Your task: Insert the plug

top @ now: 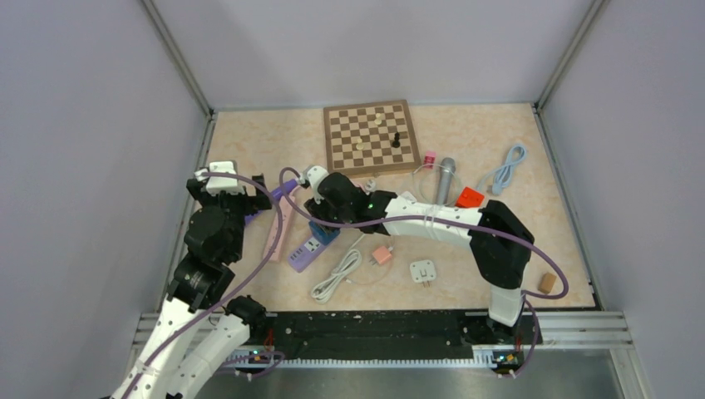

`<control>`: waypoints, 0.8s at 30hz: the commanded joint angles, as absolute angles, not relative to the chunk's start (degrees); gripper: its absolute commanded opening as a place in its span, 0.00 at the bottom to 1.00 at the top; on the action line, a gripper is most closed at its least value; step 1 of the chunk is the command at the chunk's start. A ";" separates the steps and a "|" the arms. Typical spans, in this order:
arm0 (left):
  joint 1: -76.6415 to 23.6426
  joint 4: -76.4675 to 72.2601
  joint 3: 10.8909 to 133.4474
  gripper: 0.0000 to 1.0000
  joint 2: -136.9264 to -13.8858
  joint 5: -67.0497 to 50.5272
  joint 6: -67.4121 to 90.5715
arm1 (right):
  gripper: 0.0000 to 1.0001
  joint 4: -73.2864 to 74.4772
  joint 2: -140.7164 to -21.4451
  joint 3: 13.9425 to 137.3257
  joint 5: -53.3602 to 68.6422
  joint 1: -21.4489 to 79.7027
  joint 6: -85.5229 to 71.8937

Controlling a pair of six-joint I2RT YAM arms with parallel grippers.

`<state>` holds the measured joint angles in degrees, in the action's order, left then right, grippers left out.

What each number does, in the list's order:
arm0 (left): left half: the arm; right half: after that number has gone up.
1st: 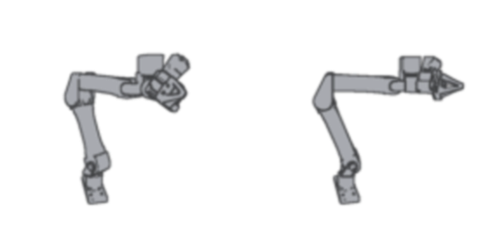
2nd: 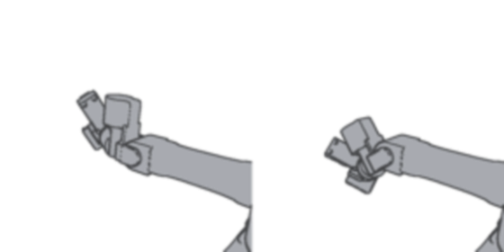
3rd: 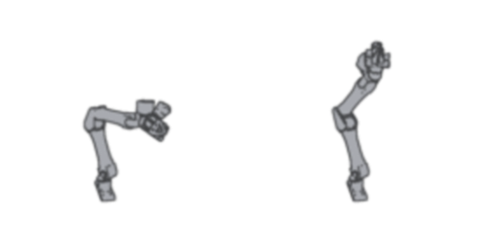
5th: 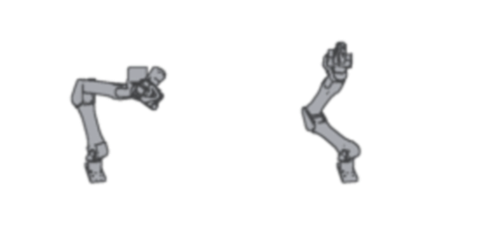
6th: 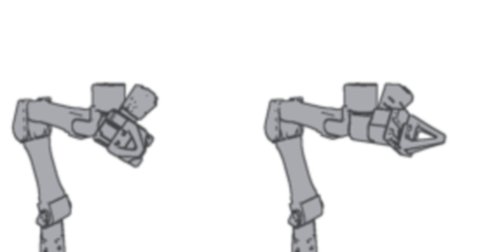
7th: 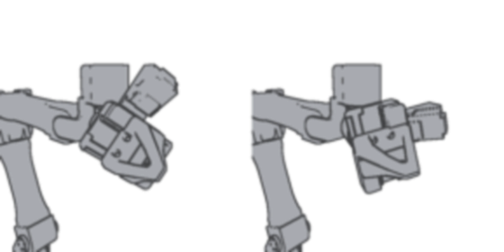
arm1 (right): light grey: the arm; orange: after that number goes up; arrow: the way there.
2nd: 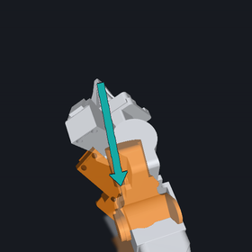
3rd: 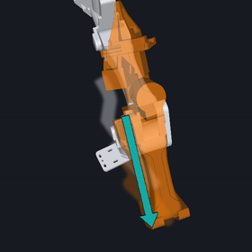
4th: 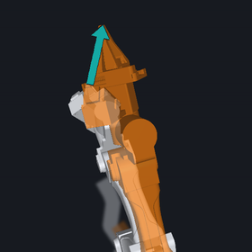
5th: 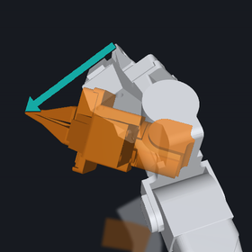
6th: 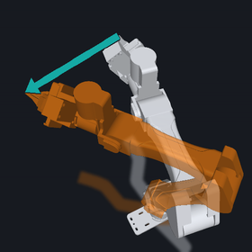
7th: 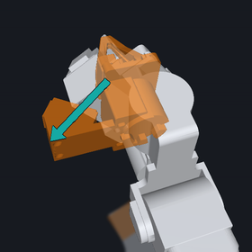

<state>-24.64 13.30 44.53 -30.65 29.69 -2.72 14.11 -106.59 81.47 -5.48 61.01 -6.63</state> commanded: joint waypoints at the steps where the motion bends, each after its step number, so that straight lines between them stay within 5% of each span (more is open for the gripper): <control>1: -24.43 11.60 43.81 0.99 -30.28 30.66 -2.83 | 0.00 16.45 -108.94 81.98 -4.43 61.26 -7.54; 24: -24.43 11.48 42.48 0.99 -29.63 32.42 -3.30 | 0.00 39.30 -117.66 82.65 -1.30 61.34 -7.51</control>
